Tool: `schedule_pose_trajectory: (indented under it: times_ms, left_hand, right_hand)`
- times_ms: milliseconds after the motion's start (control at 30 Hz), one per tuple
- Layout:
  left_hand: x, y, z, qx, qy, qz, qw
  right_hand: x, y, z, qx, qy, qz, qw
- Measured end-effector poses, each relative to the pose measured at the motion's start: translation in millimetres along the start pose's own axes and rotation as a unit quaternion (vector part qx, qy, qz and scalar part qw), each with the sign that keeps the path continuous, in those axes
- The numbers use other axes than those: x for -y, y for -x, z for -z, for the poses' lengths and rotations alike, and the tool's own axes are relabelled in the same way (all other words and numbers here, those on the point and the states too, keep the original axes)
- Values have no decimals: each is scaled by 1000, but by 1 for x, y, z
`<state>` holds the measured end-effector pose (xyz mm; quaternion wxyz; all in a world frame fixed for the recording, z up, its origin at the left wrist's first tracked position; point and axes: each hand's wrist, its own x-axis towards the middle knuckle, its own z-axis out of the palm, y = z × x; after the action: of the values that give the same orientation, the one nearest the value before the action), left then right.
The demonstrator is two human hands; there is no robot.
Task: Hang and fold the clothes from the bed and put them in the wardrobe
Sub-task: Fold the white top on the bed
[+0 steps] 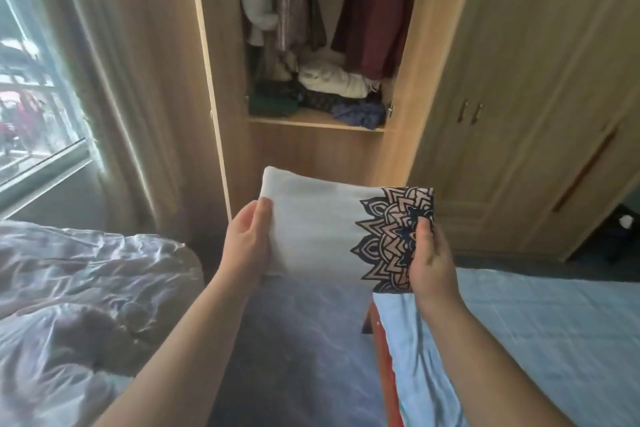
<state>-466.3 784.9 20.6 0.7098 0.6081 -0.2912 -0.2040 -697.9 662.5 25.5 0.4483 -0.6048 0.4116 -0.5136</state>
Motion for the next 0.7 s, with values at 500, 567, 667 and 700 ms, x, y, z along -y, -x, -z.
schedule_pose_trajectory:
  times_ms: [500,567,667,700]
  left_hand:
    - [60,-219,-106,-88,-17,17,996]
    - [65,-252,-130,-98,-26,24,995]
    - [72,-295,-158,-111,-26,24,993]
    - [76,-310,-166,-116,-26,23,993]
  right_hand:
    - [-76,-261,-90,86,-7,16,996]
    - [-83,-306,-96,93,-8,18,996]
    - [-95,-363,-108,108,-7,25,994]
    - [-100,-380,-113,114,-6,24,993]
